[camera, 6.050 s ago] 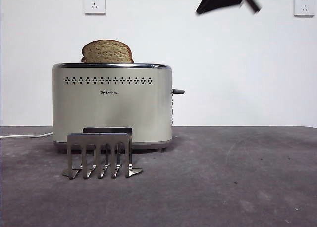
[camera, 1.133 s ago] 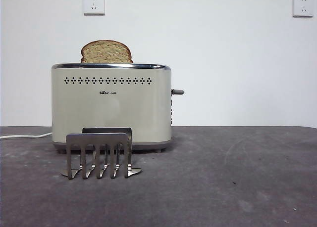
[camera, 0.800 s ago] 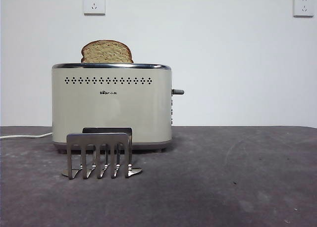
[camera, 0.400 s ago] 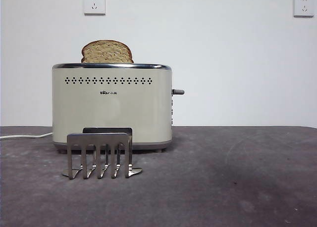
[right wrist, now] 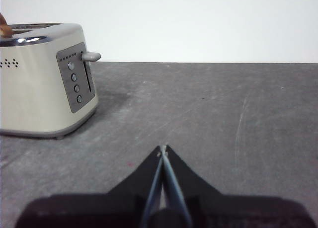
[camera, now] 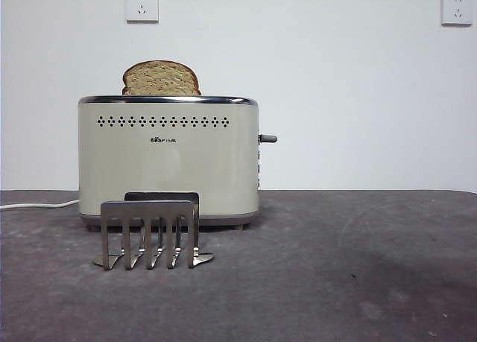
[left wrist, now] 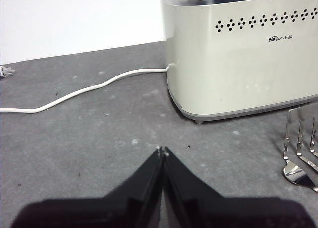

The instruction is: Pick up a slice of bread from the rack,put the bread on the toaster,press the button

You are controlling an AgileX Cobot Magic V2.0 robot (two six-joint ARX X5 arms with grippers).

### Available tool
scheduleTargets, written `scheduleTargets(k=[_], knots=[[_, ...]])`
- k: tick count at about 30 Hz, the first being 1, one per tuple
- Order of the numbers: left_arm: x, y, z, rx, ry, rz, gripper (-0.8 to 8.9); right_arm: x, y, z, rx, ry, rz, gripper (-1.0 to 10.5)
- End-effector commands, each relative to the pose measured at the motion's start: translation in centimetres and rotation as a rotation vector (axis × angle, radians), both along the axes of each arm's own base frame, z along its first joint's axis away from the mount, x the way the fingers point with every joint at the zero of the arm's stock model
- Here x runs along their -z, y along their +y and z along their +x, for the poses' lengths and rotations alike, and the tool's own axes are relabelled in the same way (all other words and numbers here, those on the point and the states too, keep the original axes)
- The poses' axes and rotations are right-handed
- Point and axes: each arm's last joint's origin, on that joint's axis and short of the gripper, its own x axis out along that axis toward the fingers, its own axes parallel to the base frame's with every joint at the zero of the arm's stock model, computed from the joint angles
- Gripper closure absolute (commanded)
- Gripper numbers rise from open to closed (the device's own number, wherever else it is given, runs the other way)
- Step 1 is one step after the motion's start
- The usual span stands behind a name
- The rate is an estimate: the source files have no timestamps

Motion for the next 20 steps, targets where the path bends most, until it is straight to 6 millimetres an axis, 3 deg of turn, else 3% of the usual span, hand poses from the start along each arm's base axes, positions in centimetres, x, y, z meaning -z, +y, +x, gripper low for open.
scheduleTargets(k=[1, 10, 20], knots=[[0.45, 0.04, 0.05, -0.006, 0.013, -0.006, 8.17, 0.86, -0.01, 0.04, 0.004, 0.047, 0.010, 9.5], [0.45, 0.04, 0.05, -0.006, 0.013, -0.006, 8.17, 1.33, 0.00, -0.03, 0.014, 0.124, 0.110, 9.5], [0.45, 0.03, 0.05, -0.006, 0.013, -0.006, 8.17, 1.39, 0.00, 0.00, 0.014, 0.132, 0.108, 9.5]])
